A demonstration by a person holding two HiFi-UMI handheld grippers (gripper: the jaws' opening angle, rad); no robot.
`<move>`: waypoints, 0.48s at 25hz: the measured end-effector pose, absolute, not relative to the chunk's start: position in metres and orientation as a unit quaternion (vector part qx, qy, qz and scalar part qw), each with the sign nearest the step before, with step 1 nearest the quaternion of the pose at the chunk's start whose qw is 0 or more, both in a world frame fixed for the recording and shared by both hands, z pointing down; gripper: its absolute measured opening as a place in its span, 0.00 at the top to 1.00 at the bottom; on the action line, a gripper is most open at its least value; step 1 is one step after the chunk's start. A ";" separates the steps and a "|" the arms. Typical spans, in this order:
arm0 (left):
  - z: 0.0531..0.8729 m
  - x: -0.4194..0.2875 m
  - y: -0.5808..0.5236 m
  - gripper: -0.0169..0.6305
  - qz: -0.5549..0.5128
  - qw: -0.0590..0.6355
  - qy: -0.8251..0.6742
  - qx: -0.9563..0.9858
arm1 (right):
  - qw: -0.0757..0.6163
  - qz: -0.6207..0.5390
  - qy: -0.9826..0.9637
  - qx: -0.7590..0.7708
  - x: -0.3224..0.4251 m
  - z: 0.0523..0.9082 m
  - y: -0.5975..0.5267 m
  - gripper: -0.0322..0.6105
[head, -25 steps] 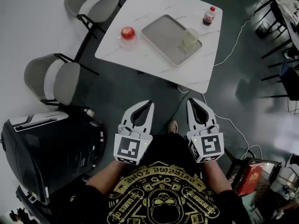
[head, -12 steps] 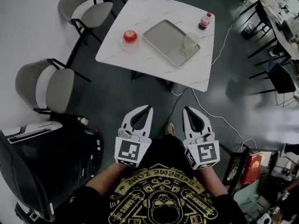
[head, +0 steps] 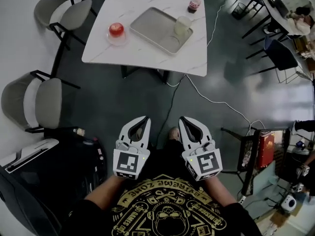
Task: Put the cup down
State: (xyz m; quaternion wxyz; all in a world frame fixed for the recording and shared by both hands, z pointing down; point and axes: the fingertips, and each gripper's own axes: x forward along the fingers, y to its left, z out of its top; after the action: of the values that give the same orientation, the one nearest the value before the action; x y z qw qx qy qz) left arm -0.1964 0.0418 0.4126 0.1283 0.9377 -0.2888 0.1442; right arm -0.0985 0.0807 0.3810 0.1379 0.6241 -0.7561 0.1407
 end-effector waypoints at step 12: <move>0.402 -0.167 0.072 0.97 0.152 0.122 -0.284 0.939 | 0.139 0.122 -0.770 0.611 -0.080 0.378 0.116 0.94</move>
State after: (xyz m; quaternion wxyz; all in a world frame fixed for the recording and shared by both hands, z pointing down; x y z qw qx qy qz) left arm -0.1667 0.0718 0.4018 0.1215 0.9389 -0.2840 0.1517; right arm -0.0800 0.1158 0.3778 0.1390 0.6108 -0.7699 0.1223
